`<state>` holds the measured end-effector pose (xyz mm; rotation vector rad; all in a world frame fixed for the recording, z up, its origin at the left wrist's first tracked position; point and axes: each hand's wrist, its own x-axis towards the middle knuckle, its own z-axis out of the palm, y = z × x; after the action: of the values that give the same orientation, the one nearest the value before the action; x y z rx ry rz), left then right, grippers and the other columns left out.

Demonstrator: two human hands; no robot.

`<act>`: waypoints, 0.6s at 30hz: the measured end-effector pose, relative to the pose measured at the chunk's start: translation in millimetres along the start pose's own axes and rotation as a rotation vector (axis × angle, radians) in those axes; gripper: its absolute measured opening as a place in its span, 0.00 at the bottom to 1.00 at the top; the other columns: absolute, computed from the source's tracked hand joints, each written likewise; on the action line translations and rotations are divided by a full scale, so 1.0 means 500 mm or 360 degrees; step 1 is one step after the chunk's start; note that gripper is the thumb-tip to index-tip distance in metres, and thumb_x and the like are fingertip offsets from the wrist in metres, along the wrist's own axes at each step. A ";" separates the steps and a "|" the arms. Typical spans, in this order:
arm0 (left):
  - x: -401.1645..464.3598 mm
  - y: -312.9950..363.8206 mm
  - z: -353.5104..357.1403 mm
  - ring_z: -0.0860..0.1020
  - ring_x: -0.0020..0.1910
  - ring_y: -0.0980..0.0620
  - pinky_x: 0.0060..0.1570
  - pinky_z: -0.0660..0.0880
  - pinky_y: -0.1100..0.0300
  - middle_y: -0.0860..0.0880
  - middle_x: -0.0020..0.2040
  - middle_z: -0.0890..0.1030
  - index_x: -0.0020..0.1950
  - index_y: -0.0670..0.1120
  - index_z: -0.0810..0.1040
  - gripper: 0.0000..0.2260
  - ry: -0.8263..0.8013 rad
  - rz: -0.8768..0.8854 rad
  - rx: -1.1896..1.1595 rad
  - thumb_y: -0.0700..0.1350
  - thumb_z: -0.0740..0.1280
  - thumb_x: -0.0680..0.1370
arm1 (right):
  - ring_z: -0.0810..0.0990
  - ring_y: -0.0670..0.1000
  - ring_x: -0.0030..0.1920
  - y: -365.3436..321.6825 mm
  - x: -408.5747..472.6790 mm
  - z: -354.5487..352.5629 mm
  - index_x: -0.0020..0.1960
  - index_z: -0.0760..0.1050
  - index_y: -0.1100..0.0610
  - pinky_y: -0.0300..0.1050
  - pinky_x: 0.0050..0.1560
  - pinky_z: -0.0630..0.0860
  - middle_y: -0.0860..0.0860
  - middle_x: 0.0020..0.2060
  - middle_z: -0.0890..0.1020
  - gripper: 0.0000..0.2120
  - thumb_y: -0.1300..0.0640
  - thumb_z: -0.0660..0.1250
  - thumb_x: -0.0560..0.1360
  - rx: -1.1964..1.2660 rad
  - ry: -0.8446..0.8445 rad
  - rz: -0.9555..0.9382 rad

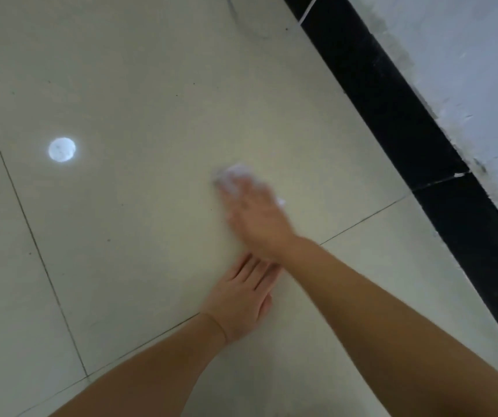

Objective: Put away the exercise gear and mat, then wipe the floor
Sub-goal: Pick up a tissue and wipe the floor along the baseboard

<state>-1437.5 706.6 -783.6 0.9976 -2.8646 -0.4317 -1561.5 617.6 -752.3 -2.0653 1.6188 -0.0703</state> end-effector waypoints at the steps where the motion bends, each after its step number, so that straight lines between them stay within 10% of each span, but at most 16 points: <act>1: -0.001 0.000 0.003 0.75 0.61 0.42 0.68 0.61 0.49 0.42 0.61 0.79 0.67 0.42 0.68 0.21 0.0019 -0.0003 -0.0019 0.47 0.59 0.75 | 0.46 0.53 0.77 -0.024 -0.001 0.011 0.78 0.50 0.51 0.55 0.74 0.44 0.50 0.78 0.49 0.26 0.48 0.43 0.80 -0.0096 -0.0164 -0.0304; 4: -0.002 -0.002 0.000 0.68 0.70 0.44 0.70 0.60 0.48 0.41 0.70 0.71 0.71 0.42 0.63 0.24 0.0005 0.0028 -0.0020 0.47 0.57 0.76 | 0.46 0.51 0.77 0.058 0.029 -0.034 0.77 0.48 0.50 0.52 0.74 0.42 0.49 0.78 0.48 0.25 0.47 0.42 0.81 -0.0236 -0.0188 -0.0394; 11: 0.001 -0.003 -0.007 0.61 0.74 0.46 0.71 0.59 0.48 0.41 0.73 0.65 0.72 0.41 0.64 0.23 0.0039 0.0047 -0.0060 0.46 0.56 0.77 | 0.39 0.53 0.77 0.245 0.063 -0.137 0.78 0.41 0.50 0.56 0.75 0.41 0.52 0.78 0.42 0.25 0.53 0.45 0.83 0.0046 0.0182 0.0838; 18: -0.001 -0.003 -0.001 0.66 0.69 0.44 0.68 0.61 0.47 0.41 0.66 0.75 0.68 0.42 0.65 0.22 0.0002 0.0054 -0.0040 0.48 0.59 0.76 | 0.48 0.52 0.77 -0.027 0.097 -0.001 0.77 0.50 0.51 0.52 0.74 0.43 0.50 0.78 0.51 0.25 0.50 0.51 0.82 -0.0172 -0.0060 -0.0317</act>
<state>-1435.9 705.6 -783.4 0.9437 -2.8626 -0.4630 -1535.4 574.7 -759.0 -2.2916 1.4186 -0.0124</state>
